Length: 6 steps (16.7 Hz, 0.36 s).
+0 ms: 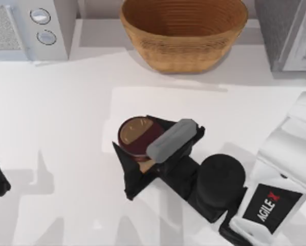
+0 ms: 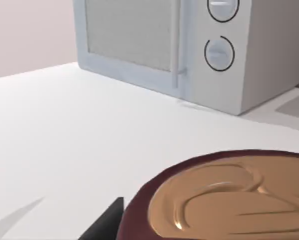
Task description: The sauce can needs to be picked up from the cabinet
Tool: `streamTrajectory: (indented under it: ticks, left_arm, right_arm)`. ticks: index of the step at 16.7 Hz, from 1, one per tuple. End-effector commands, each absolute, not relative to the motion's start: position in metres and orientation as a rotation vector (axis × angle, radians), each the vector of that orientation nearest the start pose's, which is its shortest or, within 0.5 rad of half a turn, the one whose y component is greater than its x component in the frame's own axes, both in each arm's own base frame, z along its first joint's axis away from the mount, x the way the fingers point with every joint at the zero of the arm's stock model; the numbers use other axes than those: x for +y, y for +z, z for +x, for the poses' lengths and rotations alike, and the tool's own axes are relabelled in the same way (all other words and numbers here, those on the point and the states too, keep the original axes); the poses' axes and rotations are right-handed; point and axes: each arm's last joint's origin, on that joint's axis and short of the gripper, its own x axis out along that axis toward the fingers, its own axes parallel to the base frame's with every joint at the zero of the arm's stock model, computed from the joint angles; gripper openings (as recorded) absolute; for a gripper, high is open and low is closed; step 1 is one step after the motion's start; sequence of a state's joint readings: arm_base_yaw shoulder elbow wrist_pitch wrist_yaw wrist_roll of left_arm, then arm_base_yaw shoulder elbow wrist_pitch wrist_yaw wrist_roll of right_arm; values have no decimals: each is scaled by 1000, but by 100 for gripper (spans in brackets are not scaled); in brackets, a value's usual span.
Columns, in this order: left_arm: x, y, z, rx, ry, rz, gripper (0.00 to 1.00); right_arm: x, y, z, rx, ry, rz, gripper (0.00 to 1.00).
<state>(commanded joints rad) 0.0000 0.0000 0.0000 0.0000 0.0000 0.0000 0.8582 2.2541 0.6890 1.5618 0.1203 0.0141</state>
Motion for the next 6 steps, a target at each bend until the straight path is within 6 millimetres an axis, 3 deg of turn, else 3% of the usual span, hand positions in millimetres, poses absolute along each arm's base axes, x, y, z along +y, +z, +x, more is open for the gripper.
streamTrajectory:
  ticks: [6]
  left_arm:
    - [-1,160,106,0,0,0,100]
  right_arm:
    - [266,59,231,2,764,1,100]
